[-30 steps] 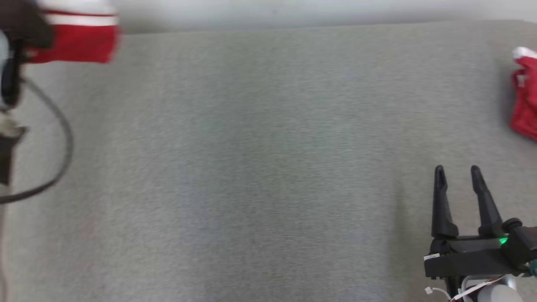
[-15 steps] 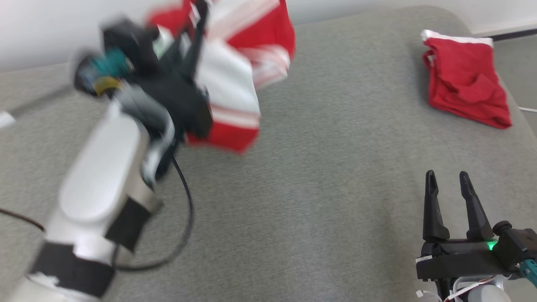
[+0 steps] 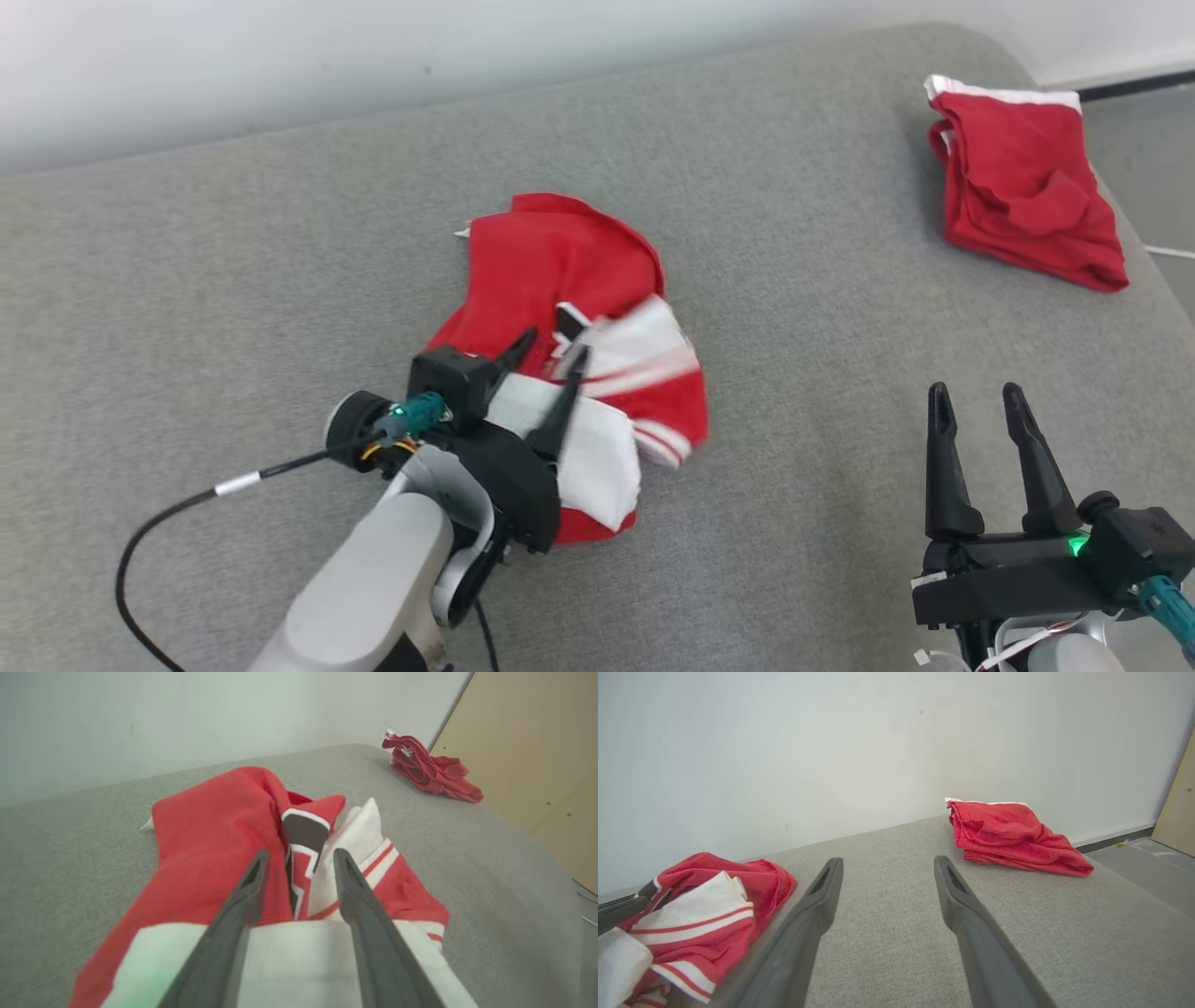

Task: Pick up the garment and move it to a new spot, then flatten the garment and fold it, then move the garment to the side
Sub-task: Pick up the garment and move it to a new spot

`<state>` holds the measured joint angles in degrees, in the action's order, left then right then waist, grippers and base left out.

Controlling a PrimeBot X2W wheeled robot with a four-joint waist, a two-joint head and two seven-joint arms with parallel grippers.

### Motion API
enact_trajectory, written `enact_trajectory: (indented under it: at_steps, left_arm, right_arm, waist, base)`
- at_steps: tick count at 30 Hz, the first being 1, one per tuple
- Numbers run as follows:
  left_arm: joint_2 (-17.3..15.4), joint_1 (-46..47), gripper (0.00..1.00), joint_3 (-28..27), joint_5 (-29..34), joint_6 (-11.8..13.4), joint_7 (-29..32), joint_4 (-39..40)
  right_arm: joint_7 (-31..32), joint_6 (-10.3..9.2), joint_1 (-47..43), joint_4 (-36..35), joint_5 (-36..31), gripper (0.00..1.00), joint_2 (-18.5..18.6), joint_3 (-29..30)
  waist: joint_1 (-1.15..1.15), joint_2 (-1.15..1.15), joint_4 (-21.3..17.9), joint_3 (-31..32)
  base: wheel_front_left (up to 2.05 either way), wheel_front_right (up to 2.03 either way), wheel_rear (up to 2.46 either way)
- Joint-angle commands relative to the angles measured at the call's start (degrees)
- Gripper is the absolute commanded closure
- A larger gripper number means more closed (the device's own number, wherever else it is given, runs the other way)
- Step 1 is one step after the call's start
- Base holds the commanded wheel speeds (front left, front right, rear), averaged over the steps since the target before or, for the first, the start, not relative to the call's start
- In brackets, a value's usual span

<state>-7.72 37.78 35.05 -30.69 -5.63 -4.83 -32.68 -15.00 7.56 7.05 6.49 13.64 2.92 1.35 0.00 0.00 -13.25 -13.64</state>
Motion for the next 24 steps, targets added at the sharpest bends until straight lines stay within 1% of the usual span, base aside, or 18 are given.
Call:
enact_trajectory:
  at_steps: [1, 4, 5, 6, 10, 14, 19, 24]
  left_arm:
    - [0.5, -0.2, 0.00, 0.3, 0.6, -0.3, -1.3, 0.1]
    - [0.5, 0.6, 0.00, 0.0, 0.8, -0.3, -4.3, 0.3]
    - [0.2, 0.6, 0.00, -0.7, 0.8, -0.1, -6.3, 0.6]
    - [0.2, 0.6, 0.00, -0.7, 0.8, -0.1, -6.3, 0.6]
    - [-1.5, -0.9, 0.00, -2.0, 1.4, 0.6, -8.8, 2.0]
    - [-3.7, -4.2, 0.00, -4.7, 2.0, 2.3, -10.1, 4.8]
    - [-6.9, -10.4, 0.00, -9.3, 2.9, 4.5, -10.3, 10.4]
    - [-9.6, -18.0, 0.00, -13.3, 5.2, 5.7, -10.4, 15.6]
  right_arm:
    - [-0.2, -0.13, 0.2, 0.1, -0.4, 0.00, 0.0, -0.1]
    - [-0.1, -0.13, -0.1, 0.3, -0.9, 0.00, 0.0, 0.0]
    - [-0.1, -0.13, -0.7, 0.4, -1.3, 0.00, 0.0, 0.0]
    - [-0.1, -0.13, -0.7, 0.4, -1.3, 0.00, 0.0, 0.0]
    - [-0.1, -0.13, -1.9, 0.5, -1.9, 0.00, 0.0, 0.2]
    - [0.1, -0.13, -3.1, 0.4, -2.2, 0.00, 0.0, 0.2]
    - [0.7, -0.13, -4.3, -0.2, -2.6, 0.00, 0.0, 0.0]
    - [1.5, -0.14, -5.4, -0.9, -2.8, 0.00, 0.0, 0.0]
  waist:
    - [0.00, 0.00, 1.3, 1.3]
    - [0.00, 0.00, 2.8, 3.0]
    - [0.00, 0.00, 3.9, 4.3]
    - [0.00, 0.00, 3.9, 4.3]
    - [0.00, 0.00, 6.5, 6.9]
    - [0.00, 0.00, 9.0, 9.1]
    - [0.00, 0.00, 12.0, 11.2]
    - [0.00, 0.00, 14.6, 12.8]
  base:
    - [0.00, 0.00, 0.00]
    - [0.00, 0.00, 0.00]
    - [0.00, 0.00, 0.00]
    - [0.00, 0.00, 0.00]
    - [0.00, 0.00, 0.00]
    - [0.00, 0.00, 0.00]
    - [0.00, 0.00, 0.00]
    - [0.00, 0.00, 0.00]
